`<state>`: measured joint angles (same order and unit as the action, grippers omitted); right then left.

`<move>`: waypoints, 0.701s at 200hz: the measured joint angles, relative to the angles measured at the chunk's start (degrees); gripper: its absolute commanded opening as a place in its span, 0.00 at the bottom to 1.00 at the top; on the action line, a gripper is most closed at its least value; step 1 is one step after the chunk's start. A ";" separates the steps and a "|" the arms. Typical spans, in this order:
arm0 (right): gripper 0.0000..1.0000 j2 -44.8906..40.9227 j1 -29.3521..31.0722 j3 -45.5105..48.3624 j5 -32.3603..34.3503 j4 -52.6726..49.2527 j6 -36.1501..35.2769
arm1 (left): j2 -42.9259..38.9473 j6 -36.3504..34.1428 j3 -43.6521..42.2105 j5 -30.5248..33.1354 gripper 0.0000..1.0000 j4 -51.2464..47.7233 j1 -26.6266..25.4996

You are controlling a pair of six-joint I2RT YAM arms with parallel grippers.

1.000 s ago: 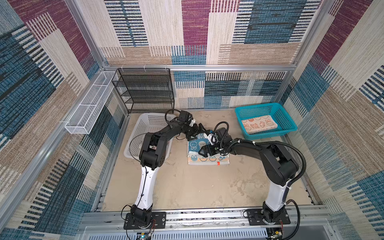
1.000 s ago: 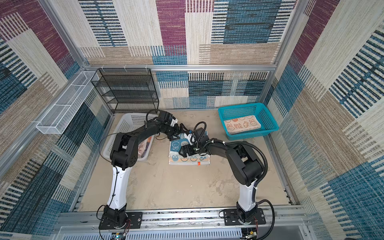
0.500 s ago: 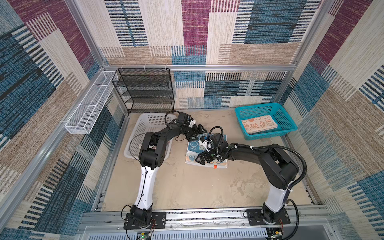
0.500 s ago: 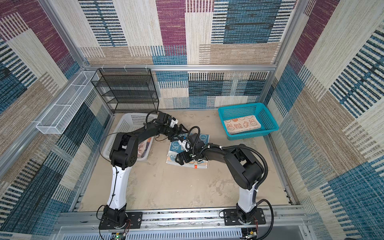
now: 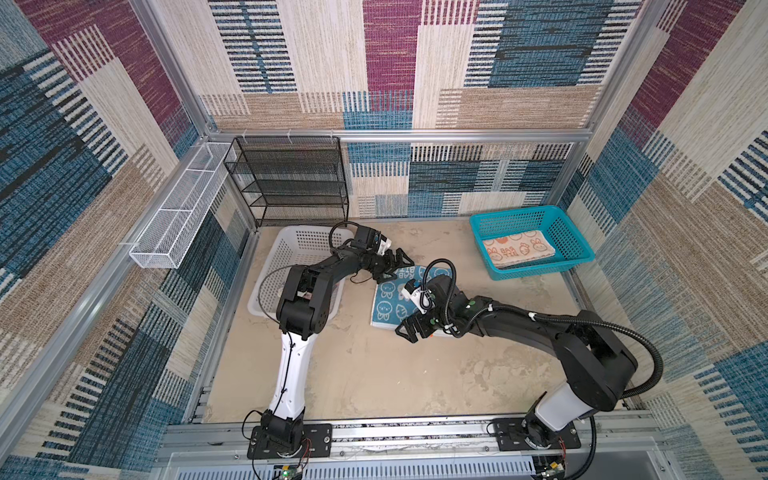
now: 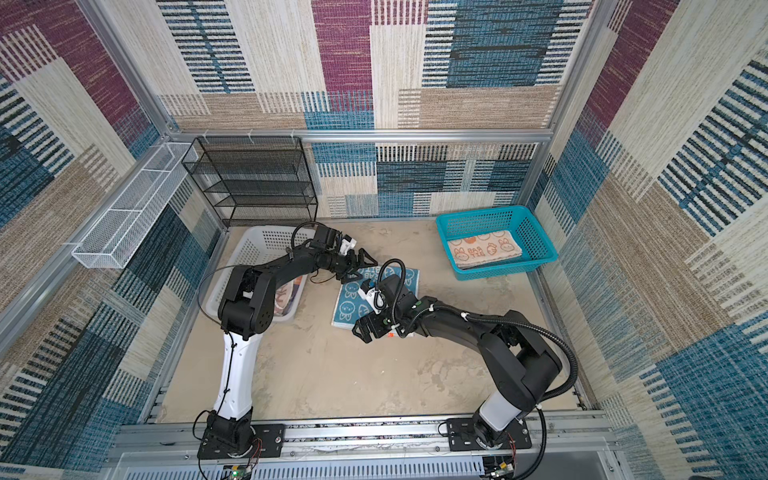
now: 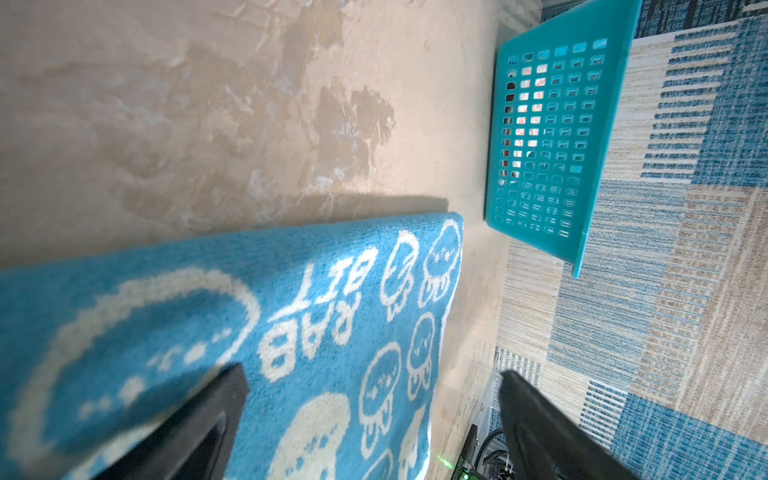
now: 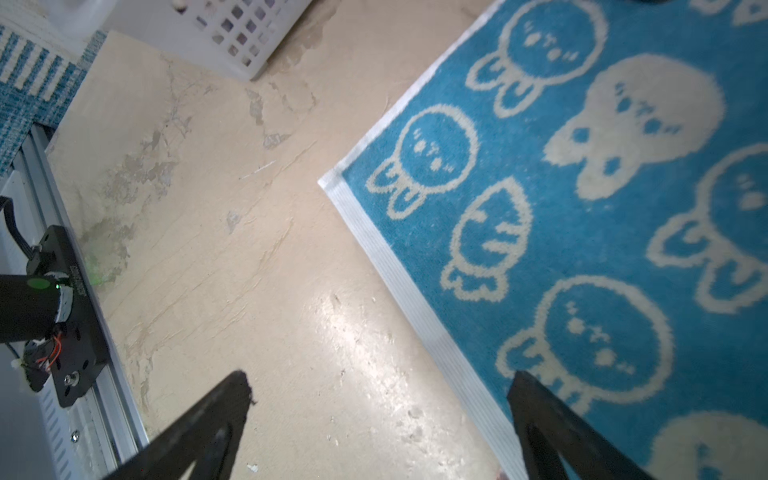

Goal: Fold and stack the towels

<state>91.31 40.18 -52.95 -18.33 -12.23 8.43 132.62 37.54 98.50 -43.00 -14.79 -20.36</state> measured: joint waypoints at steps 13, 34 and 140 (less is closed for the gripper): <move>0.99 -0.96 -0.98 -0.57 0.79 -0.04 0.63 | -0.46 0.00 0.09 0.52 0.99 -0.26 -0.02; 0.99 -3.80 -5.86 -0.31 1.51 0.72 3.50 | -2.45 0.04 0.59 3.13 0.99 -4.35 0.00; 0.99 13.29 -23.78 -15.21 -10.88 9.27 13.88 | -13.90 6.84 -15.17 5.62 0.99 2.56 -0.02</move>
<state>104.60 16.40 -68.16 -29.21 -2.96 22.31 118.72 44.38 83.33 -37.39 -12.23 -20.38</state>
